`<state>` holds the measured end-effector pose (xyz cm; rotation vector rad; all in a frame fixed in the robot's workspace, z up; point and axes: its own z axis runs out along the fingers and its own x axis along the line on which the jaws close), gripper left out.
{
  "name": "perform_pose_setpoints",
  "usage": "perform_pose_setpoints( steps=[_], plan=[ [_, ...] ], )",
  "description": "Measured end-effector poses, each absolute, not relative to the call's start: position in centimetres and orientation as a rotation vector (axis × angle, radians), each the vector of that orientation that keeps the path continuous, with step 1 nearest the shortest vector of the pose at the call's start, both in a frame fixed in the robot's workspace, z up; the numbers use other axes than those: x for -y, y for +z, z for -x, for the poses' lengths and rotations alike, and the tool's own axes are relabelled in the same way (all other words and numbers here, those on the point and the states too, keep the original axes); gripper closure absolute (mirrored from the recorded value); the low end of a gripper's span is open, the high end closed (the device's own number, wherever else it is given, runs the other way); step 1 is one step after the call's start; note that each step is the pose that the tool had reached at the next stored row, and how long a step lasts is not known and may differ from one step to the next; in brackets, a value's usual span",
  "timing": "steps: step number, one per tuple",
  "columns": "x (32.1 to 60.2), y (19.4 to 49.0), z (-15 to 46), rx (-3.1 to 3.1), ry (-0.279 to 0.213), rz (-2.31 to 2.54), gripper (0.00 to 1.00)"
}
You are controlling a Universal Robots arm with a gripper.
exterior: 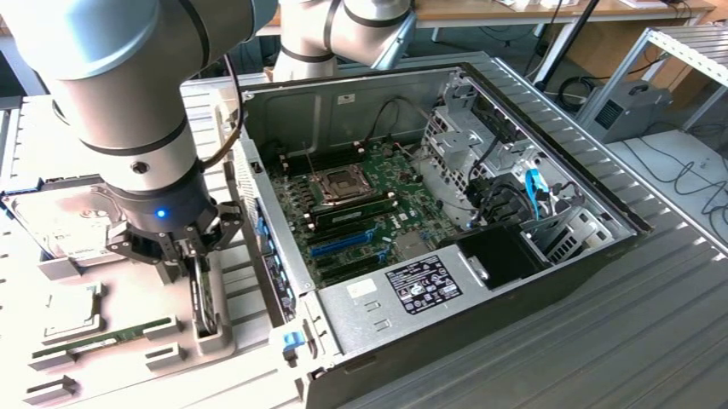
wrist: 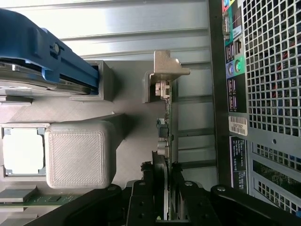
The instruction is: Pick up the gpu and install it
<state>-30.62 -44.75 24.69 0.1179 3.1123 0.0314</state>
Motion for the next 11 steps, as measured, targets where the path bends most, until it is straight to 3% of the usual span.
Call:
perform_pose_setpoints(
  steps=[11],
  plan=[
    [44.75,24.96,30.62,-3.112,0.032,-0.118,0.74]
  ],
)
